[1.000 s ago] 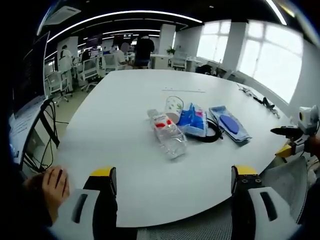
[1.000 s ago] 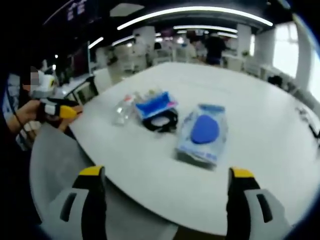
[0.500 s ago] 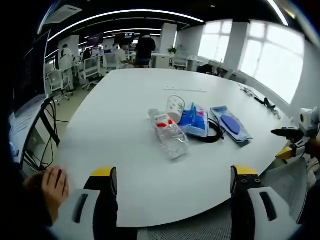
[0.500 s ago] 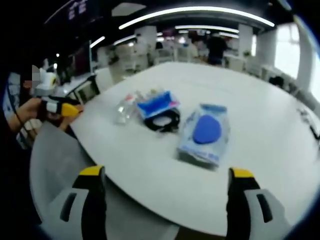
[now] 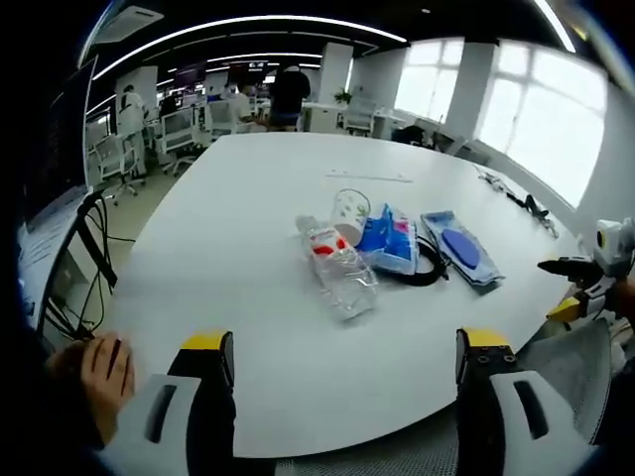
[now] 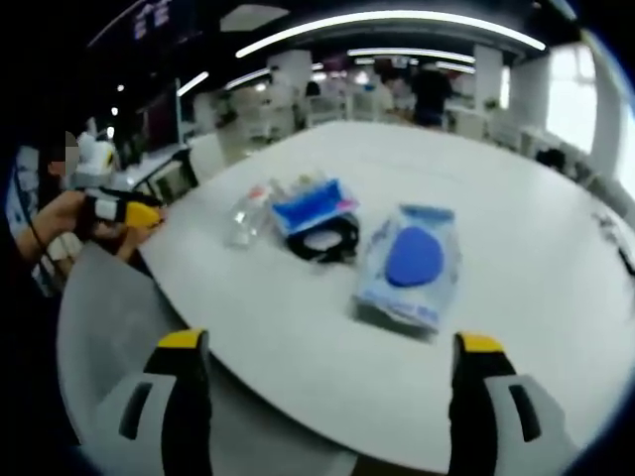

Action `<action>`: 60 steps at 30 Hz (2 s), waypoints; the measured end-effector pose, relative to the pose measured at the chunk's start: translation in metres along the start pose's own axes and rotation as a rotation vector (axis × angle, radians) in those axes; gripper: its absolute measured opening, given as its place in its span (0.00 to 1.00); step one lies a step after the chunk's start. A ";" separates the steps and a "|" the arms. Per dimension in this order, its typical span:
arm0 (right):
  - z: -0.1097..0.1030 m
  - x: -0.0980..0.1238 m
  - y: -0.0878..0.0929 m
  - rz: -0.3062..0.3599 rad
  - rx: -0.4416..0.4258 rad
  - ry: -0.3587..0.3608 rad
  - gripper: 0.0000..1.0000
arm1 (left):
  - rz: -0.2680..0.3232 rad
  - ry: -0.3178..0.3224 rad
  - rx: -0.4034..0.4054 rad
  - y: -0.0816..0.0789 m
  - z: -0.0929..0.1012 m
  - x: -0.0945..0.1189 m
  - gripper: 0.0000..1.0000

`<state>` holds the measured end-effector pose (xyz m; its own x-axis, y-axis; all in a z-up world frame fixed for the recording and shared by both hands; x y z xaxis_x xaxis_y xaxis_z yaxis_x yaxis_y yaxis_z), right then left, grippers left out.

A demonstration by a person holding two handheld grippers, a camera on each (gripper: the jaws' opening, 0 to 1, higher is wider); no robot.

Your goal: Arrange the tabletop items into an orderly group along one side of the table until the central work area is clear of visible clutter.

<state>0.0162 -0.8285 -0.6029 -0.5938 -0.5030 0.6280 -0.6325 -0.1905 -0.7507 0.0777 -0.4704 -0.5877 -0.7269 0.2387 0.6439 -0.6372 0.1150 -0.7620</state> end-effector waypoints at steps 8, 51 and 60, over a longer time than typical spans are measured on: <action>0.003 -0.004 -0.001 -0.007 0.001 -0.012 0.99 | -0.008 0.009 0.009 -0.007 0.001 -0.009 0.90; 0.011 -0.035 -0.005 -0.080 -0.004 -0.050 0.98 | -0.082 0.056 0.140 -0.038 0.006 -0.086 0.77; 0.009 -0.038 -0.005 -0.078 -0.017 -0.063 0.98 | -0.117 0.040 0.171 -0.043 0.007 -0.099 0.73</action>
<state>0.0466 -0.8157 -0.6245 -0.5103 -0.5392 0.6700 -0.6841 -0.2175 -0.6962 0.1758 -0.5057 -0.6183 -0.6366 0.2715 0.7218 -0.7537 -0.0207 -0.6569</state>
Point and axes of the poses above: the point that each gripper's makers call its tool centre point, and the gripper's own axes: x roughly backward along the fingers, z roughly to its right, y roughly out of its underside, the point moved 8 cm from there along x, roughly backward along the fingers, and after that the axes turned 9 degrees about -y, right-handed, at the moved point
